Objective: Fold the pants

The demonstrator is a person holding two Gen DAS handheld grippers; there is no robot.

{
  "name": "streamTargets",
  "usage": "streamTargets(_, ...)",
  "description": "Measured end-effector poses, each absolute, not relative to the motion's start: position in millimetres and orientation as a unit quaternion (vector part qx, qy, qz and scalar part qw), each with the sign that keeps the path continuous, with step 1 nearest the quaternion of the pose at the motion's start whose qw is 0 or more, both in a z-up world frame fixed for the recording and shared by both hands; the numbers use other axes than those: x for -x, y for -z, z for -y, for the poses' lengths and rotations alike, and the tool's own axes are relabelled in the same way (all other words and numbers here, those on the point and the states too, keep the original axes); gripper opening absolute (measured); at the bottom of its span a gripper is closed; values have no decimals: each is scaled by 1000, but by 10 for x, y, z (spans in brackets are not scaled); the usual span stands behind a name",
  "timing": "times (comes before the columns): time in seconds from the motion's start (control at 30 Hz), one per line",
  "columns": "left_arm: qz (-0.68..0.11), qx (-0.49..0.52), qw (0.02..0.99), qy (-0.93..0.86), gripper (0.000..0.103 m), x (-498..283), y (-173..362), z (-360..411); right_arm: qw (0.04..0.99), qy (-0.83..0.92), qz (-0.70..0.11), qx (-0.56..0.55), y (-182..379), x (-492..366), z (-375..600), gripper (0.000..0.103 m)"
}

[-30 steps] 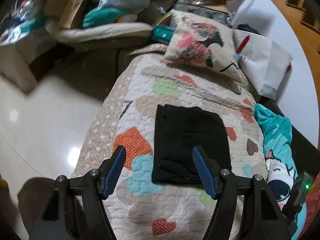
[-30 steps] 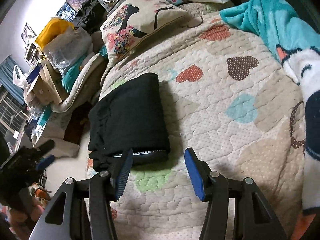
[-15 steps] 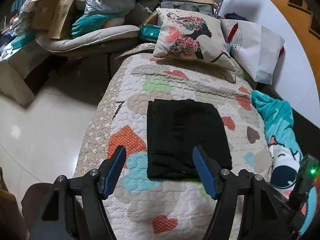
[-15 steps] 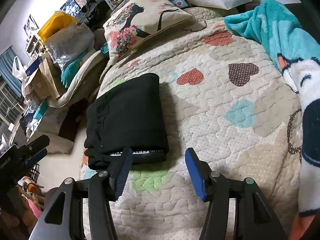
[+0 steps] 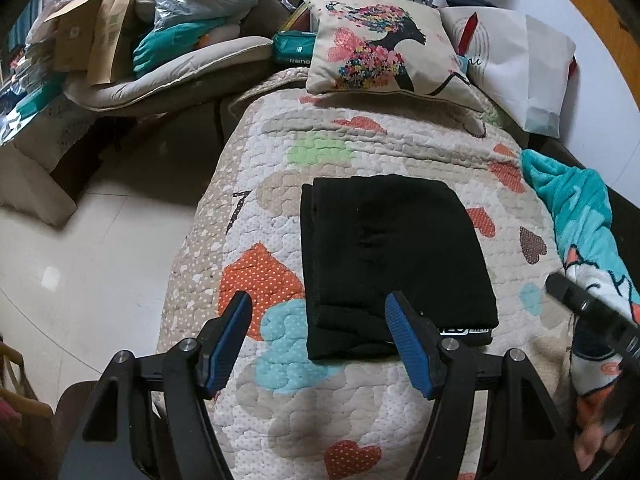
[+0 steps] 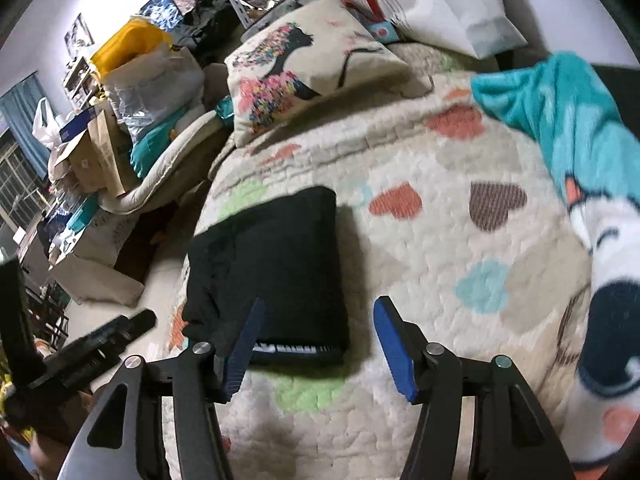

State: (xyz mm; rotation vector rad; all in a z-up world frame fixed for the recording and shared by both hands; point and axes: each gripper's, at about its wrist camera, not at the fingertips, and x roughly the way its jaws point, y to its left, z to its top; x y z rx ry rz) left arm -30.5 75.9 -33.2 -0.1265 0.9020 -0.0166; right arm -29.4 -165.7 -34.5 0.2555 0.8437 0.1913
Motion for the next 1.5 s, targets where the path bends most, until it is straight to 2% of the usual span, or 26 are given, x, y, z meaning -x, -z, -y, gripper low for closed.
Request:
streamTargets(0.53, -440, 51, 896, 5, 69, 224, 364, -745, 896, -119, -426, -48, -32, -385, 1439, 70)
streamTargets(1.3, -469, 53, 882, -2, 69, 12, 520, -771, 859, -102, -499, -55, 613, -938, 1555, 70)
streamTargets(1.5, -477, 127, 869, 29, 69, -128, 506, -899, 854, -101, -506, -73, 719, -973, 1673, 70)
